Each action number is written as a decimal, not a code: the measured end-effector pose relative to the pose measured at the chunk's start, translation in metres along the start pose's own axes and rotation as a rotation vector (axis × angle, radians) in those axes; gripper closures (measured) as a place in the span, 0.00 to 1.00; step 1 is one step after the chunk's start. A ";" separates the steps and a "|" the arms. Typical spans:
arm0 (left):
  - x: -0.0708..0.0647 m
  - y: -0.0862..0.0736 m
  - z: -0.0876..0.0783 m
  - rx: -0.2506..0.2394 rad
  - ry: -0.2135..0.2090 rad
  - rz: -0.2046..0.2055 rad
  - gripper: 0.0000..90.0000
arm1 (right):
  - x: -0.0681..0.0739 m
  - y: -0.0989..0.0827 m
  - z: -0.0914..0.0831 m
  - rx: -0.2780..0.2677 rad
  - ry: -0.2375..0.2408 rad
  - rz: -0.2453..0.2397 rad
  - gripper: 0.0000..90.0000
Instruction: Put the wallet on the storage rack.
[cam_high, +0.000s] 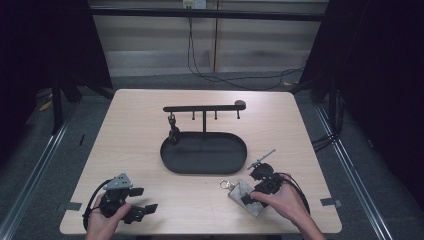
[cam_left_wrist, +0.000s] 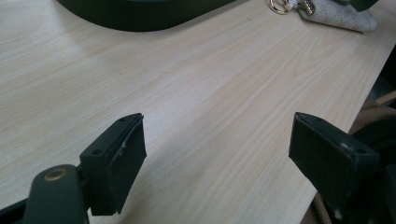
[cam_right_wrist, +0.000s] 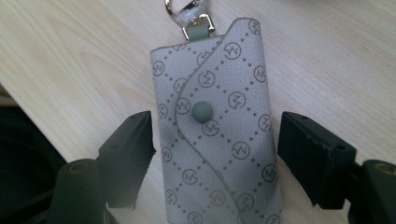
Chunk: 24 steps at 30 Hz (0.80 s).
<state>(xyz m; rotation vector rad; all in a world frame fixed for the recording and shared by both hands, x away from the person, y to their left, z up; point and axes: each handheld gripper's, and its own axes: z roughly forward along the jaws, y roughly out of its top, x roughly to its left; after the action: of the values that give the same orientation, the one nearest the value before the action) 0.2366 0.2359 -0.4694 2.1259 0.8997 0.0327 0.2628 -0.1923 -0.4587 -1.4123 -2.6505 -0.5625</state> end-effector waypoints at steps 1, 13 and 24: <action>0.000 0.000 0.000 0.002 -0.003 0.004 0.21 | 0.000 0.000 0.000 0.000 0.000 0.000 0.30; 0.000 -0.001 -0.001 -0.004 -0.011 -0.001 0.21 | 0.003 0.008 0.012 0.053 -0.017 -0.026 0.31; -0.001 0.000 -0.001 -0.001 -0.011 0.009 0.21 | 0.008 0.012 0.016 0.109 -0.038 -0.049 0.32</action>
<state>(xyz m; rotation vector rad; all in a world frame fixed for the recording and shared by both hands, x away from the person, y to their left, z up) 0.2355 0.2358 -0.4690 2.1278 0.8833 0.0263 0.2698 -0.1745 -0.4682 -1.3450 -2.7060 -0.3930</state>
